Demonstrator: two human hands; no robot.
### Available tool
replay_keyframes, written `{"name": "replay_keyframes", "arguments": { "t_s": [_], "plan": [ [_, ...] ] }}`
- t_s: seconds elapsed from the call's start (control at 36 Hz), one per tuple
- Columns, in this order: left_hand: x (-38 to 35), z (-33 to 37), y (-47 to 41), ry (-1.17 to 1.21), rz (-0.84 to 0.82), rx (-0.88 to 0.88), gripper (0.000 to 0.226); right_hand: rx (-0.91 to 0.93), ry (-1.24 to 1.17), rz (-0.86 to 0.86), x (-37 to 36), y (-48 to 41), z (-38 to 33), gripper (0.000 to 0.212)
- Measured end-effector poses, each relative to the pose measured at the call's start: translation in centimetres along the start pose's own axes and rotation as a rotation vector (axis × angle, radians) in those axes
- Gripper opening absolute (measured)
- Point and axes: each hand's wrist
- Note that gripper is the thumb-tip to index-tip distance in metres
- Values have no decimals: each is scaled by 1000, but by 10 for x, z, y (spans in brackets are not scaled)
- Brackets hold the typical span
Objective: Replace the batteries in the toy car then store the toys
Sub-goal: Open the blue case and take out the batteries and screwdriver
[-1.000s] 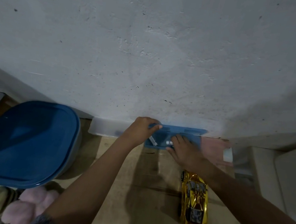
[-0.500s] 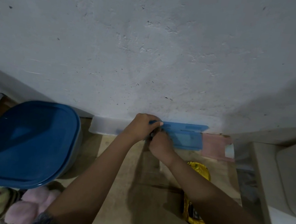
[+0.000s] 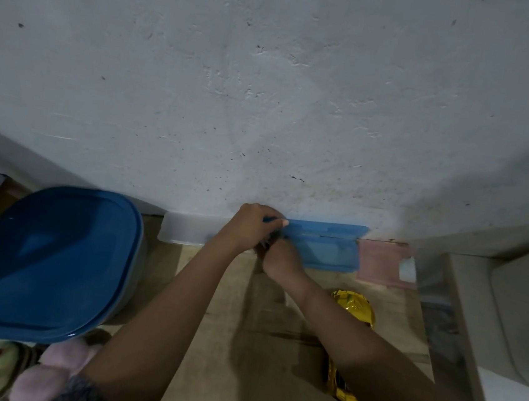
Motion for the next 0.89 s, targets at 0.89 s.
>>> {"name": "replay_keyframes", "arguments": {
  "t_s": [0.89],
  "plan": [
    [0,1,8,-39,-30,-38,30,606,830,64,34,45,73,35]
  ]
}}
Point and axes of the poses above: each hand's wrist, its own y-axis away from the middle knuckle, its own x-axis out of the back of the hand, z = x × y, and after that the axes turned 4 degrees about y, right-handed
